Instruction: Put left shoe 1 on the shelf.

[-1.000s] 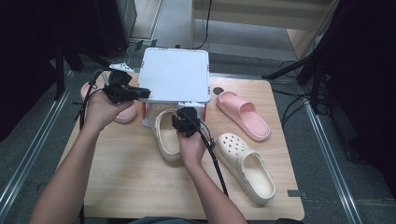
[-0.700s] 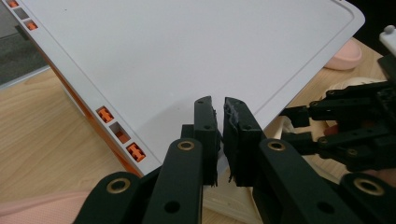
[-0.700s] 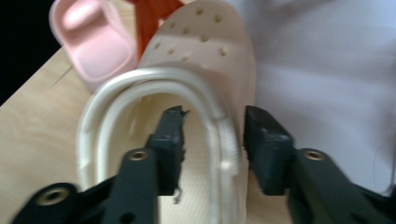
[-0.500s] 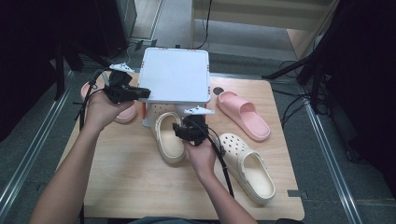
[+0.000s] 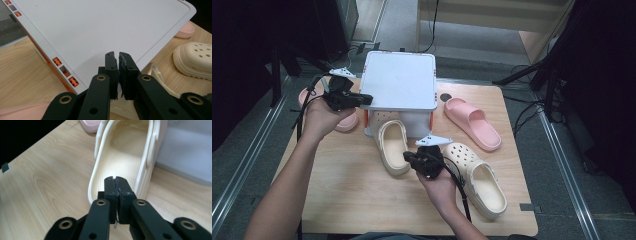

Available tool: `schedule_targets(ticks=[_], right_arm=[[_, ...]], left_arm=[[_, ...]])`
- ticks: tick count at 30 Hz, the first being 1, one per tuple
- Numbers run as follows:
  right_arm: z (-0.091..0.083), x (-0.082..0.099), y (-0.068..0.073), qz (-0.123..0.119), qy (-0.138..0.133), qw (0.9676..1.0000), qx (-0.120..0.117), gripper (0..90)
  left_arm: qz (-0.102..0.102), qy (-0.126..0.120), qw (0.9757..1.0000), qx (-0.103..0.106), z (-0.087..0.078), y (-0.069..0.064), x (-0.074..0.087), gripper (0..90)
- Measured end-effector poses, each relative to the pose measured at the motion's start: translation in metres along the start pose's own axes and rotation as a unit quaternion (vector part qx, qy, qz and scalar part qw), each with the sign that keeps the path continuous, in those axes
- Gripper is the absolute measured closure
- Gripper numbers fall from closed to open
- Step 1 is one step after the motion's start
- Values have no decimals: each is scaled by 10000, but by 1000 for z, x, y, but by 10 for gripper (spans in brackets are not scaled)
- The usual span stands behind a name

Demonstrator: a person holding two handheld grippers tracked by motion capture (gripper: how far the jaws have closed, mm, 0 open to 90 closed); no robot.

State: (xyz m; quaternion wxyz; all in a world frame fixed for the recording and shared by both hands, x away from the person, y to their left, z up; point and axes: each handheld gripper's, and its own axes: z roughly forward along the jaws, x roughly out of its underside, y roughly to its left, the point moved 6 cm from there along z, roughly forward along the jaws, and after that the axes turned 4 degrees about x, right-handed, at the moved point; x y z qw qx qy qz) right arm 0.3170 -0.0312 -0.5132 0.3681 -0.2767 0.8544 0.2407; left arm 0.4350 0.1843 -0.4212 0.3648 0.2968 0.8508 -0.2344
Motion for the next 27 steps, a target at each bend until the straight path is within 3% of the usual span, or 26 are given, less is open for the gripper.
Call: schedule_targets(ticks=[4, 6, 11, 12, 13, 14, 21, 27], right_arm=[[0, 15, 2, -49, 63, 10000, -60, 900], [0, 26, 7, -254, 142, 9995, -85, 900], [7, 38, 16, -423, 323, 9984, -166, 900], [11, 40, 20, -575, 396, 9975, -143, 900], [11, 40, 20, -575, 396, 9975, -143, 900], [15, 41, 22, -737, 422, 9964, -78, 900], [23, 42, 21, -745, 444, 9962, -104, 900], [29, 34, 22, -961, 461, 9943, 42, 900]], left_arm=[[4, 4, 10000, -63, 0, 0, 0, 886], [-12, -37, 10000, -85, 0, 0, 0, 894], [-119, -133, 9998, 44, -1, 3, 2, 897], [-131, -135, 9998, 66, -1, 3, 2, 897], [-131, -135, 9998, 66, -1, 3, 2, 897], [-78, -125, 9999, 36, -1, 2, 2, 896], [-63, -118, 9999, 23, -1, 2, 2, 896], [-44, -130, 9999, -8, 0, 2, 2, 895]])
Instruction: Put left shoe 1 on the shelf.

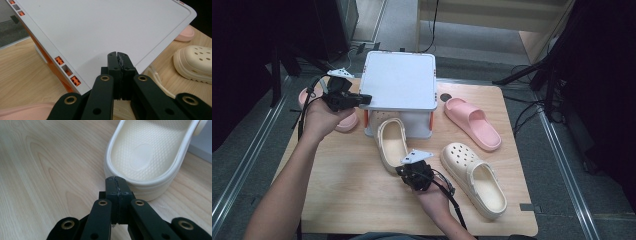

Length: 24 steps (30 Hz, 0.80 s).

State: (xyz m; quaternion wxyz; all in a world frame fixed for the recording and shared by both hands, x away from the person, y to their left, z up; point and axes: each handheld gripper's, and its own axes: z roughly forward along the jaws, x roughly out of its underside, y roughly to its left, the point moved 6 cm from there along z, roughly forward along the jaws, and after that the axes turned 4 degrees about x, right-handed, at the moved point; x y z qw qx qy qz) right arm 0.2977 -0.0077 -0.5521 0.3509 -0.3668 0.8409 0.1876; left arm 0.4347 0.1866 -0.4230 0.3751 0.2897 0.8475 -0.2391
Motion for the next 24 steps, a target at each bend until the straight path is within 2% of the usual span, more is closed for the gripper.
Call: schedule_targets(ticks=[3, 8, 15, 20, 21, 24], right_arm=[[1, -4, 0, 23, -39, 10000, -35, 900], [5, -17, 2, -143, -129, 9998, -21, 900], [17, -34, -4, 11, -186, 9998, -54, 900], [29, -43, -9, -50, -152, 9999, 11, 900], [33, -48, -10, 5, -136, 9999, -43, 900], [38, -53, -12, 25, -146, 9999, 9, 900]], left_arm=[[5, -3, 10000, -4, 0, 0, 0, 895], [3, 1, 10000, 6, 0, 0, 0, 895], [-8, -6, 10000, 27, 0, 0, 0, 895], [-6, 0, 10000, 21, 0, 0, 0, 895], [-5, 0, 10000, 21, 0, 0, 0, 895], [5, 2, 10000, 3, 0, 0, 0, 895]])
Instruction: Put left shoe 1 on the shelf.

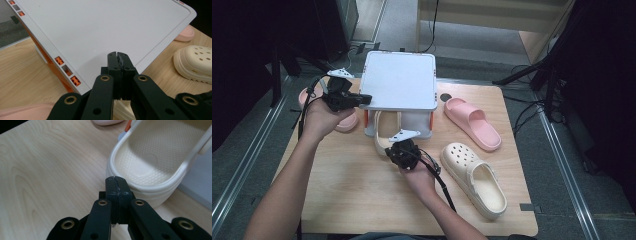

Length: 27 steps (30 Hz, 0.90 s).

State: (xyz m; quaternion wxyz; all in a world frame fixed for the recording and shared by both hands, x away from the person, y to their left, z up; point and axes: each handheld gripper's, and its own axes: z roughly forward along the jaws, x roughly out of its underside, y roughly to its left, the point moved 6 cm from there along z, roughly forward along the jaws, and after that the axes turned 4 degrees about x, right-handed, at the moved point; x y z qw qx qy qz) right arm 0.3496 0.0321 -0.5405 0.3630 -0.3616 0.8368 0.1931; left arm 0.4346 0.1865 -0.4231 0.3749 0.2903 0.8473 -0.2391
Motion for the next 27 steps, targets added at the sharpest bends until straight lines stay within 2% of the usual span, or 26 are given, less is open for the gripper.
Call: schedule_targets(ticks=[1, 2, 6, 8, 10, 12, 13, 19, 21, 22, 26, 27], right_arm=[[3, -2, -1, -22, -4, 10000, 9, 900], [9, -8, -2, 52, -42, 9999, -110, 900], [17, -16, -4, 23, 47, 10000, 12, 900], [19, -18, -4, -5, -22, 10000, -59, 900], [27, -25, -6, -47, 35, 9999, 96, 900], [29, -27, -7, -37, 12, 10000, 59, 900], [34, -32, -7, -71, 25, 9998, 161, 900], [46, -43, -11, -141, -5, 9995, 266, 900], [51, -47, -13, -96, -11, 9995, 294, 900], [56, -50, -14, 26, 2, 9995, 300, 900], [60, -52, -15, 35, -87, 9996, 282, 900], [62, -53, -16, 115, -116, 9995, 264, 900]], left_arm=[[2, -5, 10000, -21, 0, 0, 0, 895], [-5, -7, 10000, -8, 0, 0, 0, 894], [-4, -14, 10000, -8, 0, 1, 0, 895], [-21, -13, 10000, -2, 0, 1, 0, 895], [-41, -6, 10000, 6, 0, 0, 0, 895], [-47, 4, 10000, 8, 0, 0, 0, 895], [-57, 4, 10000, 21, 0, 0, 0, 895], [-74, -4, 10000, 30, 0, 0, 0, 894], [-73, -8, 10000, 42, 0, 0, 0, 895], [-79, -13, 10000, 48, 0, 0, 0, 894], [-81, -14, 9999, 57, 0, 0, 0, 894], [-81, -17, 9999, 60, 0, 1, 0, 894]])
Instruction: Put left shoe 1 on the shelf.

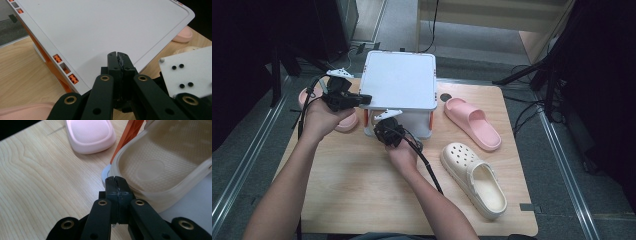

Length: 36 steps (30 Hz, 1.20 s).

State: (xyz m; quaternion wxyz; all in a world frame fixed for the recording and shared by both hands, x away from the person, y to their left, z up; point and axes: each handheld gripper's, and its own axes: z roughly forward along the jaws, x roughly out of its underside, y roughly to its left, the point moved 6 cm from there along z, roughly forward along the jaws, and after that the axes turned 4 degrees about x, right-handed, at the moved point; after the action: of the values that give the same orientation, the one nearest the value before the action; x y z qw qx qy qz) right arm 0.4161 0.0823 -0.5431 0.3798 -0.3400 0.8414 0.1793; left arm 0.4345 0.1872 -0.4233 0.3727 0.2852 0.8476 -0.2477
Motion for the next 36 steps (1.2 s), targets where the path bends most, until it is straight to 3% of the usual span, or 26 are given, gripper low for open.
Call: schedule_targets(ticks=[3, 6, 9, 11, 13, 14, 17, 19, 20, 23, 25, 27, 32, 36], right_arm=[[0, 0, 0, 77, 20, 10000, -41, 900], [-11, 2, 3, 210, 47, 9993, -293, 900], [-19, 2, 5, 253, 5, 9989, -385, 900], [-34, 4, 8, 193, -37, 9985, -504, 900], [-40, 5, 9, 205, -41, 9982, -566, 891], [-54, 7, 10, 201, -48, 9974, -685, 853], [-66, 10, 9, 198, -13, 9964, -827, 803], [-79, 16, 6, 231, 154, 9944, -1018, 749], [-85, 18, 6, 246, 159, 9937, -1086, 737], [-96, 22, 3, 215, 131, 9938, -1087, 703], [-105, 25, 1, 185, 104, 9935, -1120, 655], [-117, 30, -3, 123, 21, 9934, -1138, 586], [-133, 36, -11, -105, -147, 9943, -1053, 475], [-148, 43, -19, 143, -32, 9942, -1066, 442]], left_arm=[[11, 6, 10000, -29, 0, 0, 0, 895], [44, 76, 9999, -106, -1, -1, -1, 894], [-52, 140, 9998, -101, -2, -1, -2, 891], [-316, 162, 9994, 27, -9, -7, -4, 791], [-302, 112, 9995, 62, -14, -11, -6, 772], [-223, 4, 9997, 44, -20, -17, -8, 740], [-230, 18, 9997, 81, -23, -21, -8, 671], [-244, 99, 9996, 122, -22, -23, -6, 584], [-242, 88, 9994, 222, -22, -26, -3, 562], [-255, 106, 9992, 295, -22, -28, 1, 487], [-282, 219, 9990, 253, -22, -29, 3, 451], [-228, 274, 9988, 345, -23, -34, 4, 424], [-275, 30, 9983, 506, -22, -42, 4, 389], [-208, 138, 9987, 434, -16, -47, 10, 388]])
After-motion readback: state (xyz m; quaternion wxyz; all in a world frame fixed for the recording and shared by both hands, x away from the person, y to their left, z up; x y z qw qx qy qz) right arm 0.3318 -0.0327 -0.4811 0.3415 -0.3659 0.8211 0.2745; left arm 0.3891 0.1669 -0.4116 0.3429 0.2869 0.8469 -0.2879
